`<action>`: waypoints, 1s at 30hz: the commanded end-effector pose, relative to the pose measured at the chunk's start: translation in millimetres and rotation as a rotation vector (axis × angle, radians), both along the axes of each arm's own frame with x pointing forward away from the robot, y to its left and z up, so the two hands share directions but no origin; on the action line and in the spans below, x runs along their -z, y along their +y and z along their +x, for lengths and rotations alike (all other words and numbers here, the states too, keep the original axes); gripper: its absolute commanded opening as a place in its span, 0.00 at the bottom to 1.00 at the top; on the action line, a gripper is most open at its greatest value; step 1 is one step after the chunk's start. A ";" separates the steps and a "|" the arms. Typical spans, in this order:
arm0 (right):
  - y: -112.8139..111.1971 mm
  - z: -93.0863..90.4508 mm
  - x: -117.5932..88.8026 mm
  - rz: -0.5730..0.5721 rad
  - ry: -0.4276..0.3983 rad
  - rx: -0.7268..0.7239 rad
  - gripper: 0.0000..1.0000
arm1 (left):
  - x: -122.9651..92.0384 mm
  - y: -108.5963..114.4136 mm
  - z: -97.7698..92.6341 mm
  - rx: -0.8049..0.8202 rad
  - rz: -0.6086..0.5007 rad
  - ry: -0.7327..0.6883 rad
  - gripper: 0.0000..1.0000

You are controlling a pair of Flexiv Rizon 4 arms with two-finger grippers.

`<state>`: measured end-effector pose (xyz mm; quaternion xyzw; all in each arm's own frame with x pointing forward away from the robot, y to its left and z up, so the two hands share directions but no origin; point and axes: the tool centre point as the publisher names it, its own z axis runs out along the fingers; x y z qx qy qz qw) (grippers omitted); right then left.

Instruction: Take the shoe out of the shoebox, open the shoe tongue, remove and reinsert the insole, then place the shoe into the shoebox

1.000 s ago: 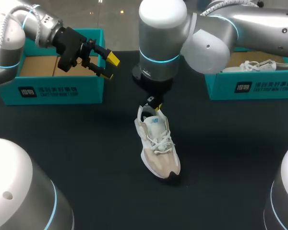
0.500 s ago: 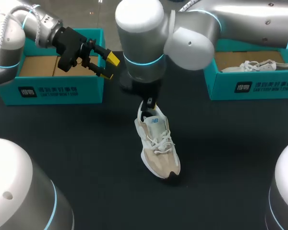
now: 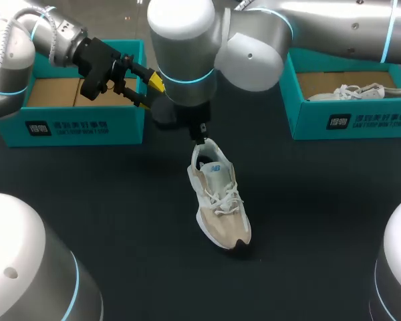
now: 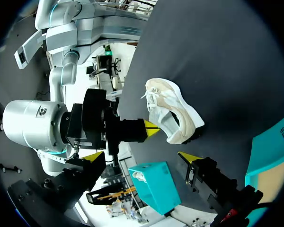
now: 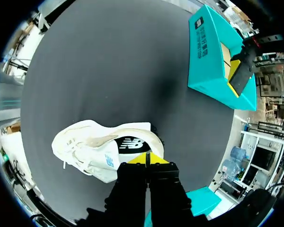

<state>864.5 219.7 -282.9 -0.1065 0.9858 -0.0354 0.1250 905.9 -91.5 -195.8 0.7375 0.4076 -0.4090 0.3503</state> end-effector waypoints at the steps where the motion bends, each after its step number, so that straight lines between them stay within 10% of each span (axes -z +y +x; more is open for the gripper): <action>1: -8.6 8.7 5.1 -0.004 0.000 -0.058 0.00 | -0.1 0.5 -0.1 0.001 0.002 -0.001 1.00; 11: -18.2 20.9 11.8 -0.025 0.013 -0.069 0.02 | -0.1 0.5 -0.1 0.001 0.002 -0.001 1.00; 13: -16.6 21.8 12.3 -0.019 0.015 -0.070 0.41 | -0.1 0.5 -0.1 0.001 0.002 -0.001 1.00; 15: -16.7 23.0 15.7 -0.017 0.019 -0.070 1.00 | -0.1 0.5 -0.1 0.001 0.002 -0.001 1.00; 30: -20.5 30.9 45.7 -0.012 0.027 -0.044 1.00 | -0.1 0.5 -0.1 0.001 0.002 -0.001 1.00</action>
